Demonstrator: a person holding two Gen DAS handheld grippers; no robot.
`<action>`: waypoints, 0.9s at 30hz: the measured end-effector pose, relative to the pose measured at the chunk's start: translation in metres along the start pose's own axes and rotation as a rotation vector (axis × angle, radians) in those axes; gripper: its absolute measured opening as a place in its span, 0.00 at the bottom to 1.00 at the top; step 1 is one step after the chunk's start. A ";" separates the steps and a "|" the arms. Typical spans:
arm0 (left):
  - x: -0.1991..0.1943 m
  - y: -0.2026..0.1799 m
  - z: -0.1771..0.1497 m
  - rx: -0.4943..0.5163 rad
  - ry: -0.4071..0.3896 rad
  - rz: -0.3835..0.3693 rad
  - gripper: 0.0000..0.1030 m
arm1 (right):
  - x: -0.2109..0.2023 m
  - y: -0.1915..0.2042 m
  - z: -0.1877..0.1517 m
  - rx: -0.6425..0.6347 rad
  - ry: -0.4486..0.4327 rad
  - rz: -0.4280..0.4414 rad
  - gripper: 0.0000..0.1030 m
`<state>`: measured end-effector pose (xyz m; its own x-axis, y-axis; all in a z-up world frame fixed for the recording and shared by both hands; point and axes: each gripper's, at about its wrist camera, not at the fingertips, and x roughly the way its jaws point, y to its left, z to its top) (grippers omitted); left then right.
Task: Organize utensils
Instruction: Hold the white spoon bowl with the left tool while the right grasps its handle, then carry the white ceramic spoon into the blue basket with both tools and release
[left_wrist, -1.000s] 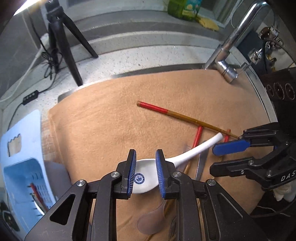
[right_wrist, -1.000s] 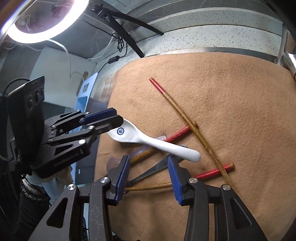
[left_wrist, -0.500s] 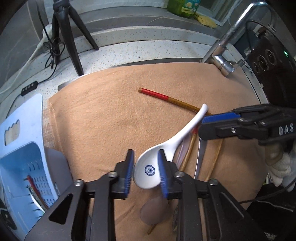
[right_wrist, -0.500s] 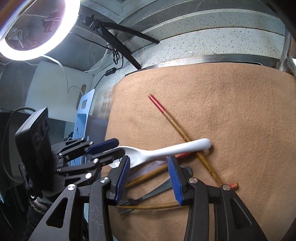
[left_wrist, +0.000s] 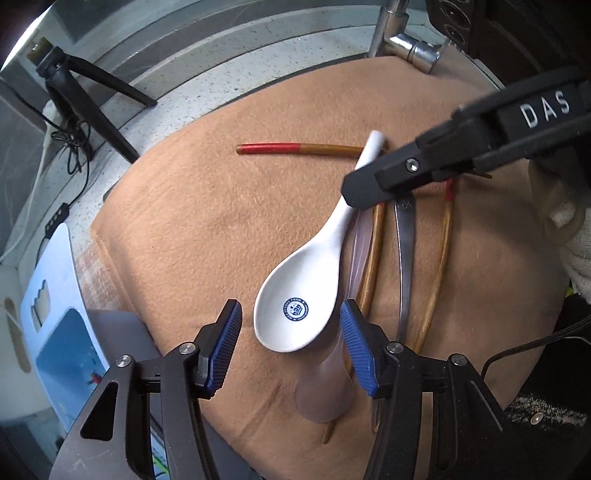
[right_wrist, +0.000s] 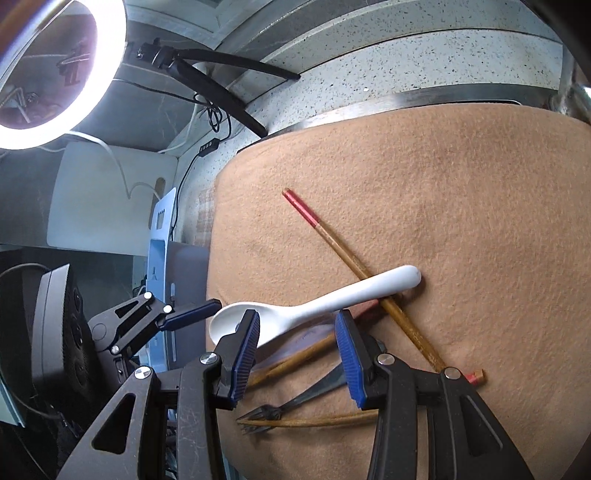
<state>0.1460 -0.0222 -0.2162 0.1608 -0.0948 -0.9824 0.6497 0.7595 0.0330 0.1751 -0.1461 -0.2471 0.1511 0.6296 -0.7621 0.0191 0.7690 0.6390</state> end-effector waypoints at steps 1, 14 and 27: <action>0.001 0.000 0.001 0.003 0.000 0.000 0.53 | 0.001 0.000 0.001 0.003 -0.002 -0.001 0.38; 0.014 0.003 -0.004 -0.016 -0.023 -0.038 0.41 | 0.022 0.001 0.006 0.050 0.016 0.004 0.16; -0.017 0.014 -0.026 -0.112 -0.108 -0.036 0.41 | 0.014 0.034 0.004 -0.023 -0.016 0.051 0.09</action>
<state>0.1327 0.0068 -0.2038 0.2218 -0.1876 -0.9569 0.5705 0.8208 -0.0287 0.1824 -0.1113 -0.2355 0.1674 0.6662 -0.7267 -0.0116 0.7384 0.6742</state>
